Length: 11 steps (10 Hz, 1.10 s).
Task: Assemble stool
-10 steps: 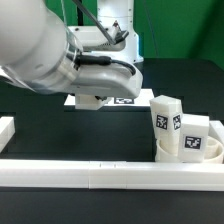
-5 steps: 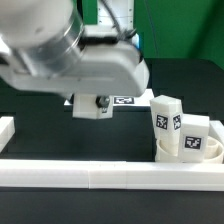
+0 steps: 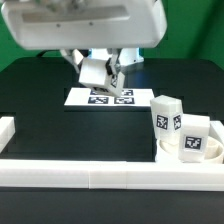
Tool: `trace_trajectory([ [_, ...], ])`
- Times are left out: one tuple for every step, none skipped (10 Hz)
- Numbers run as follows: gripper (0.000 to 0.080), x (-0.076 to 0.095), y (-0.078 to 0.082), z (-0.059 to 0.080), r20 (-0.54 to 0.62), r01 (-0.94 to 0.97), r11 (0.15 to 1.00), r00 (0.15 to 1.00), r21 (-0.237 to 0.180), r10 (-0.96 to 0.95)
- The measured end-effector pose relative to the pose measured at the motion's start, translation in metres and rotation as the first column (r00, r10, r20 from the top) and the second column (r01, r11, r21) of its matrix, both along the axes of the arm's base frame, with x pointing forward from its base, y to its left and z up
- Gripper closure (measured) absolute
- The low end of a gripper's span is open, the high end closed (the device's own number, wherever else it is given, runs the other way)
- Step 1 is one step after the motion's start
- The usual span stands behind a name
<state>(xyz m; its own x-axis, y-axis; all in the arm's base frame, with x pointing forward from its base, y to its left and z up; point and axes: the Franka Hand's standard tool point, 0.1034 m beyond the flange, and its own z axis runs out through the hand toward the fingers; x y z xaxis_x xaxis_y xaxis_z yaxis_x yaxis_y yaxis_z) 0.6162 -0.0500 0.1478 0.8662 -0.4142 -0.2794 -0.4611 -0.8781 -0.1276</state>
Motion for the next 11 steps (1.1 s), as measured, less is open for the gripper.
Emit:
trace_trajectory([
  [0.0471,-0.002,0.001,-0.003,0.039,-0.003,1.000,0.999,-0.014,0.003],
  [0.0471,0.007,0.000,-0.003,0.127,0.012,0.999,0.992,-0.048,-0.006],
  [0.0471,0.008,0.003,-0.003,0.193,0.020,0.997,0.981,-0.074,-0.006],
  [0.0471,0.008,0.005,-0.003,0.232,0.038,0.996,0.973,-0.087,-0.017],
  [0.0471,0.011,0.009,0.000,0.307,0.076,0.991,0.951,-0.108,-0.039],
  [0.0471,0.010,0.017,0.007,0.351,0.086,0.989,0.935,-0.117,-0.040],
  [0.0471,0.013,0.023,0.017,0.416,0.099,0.987,0.909,-0.130,-0.036],
  [0.0471,0.009,0.032,0.025,0.426,0.103,0.987,0.904,-0.126,-0.039],
  [0.0471,0.009,0.039,0.034,0.421,0.101,0.988,0.906,-0.117,-0.043],
  [0.0471,0.010,0.050,0.039,0.420,0.123,0.987,0.905,-0.106,-0.068],
  [0.0471,0.010,0.066,0.042,0.418,0.133,0.986,0.905,-0.096,-0.081],
])
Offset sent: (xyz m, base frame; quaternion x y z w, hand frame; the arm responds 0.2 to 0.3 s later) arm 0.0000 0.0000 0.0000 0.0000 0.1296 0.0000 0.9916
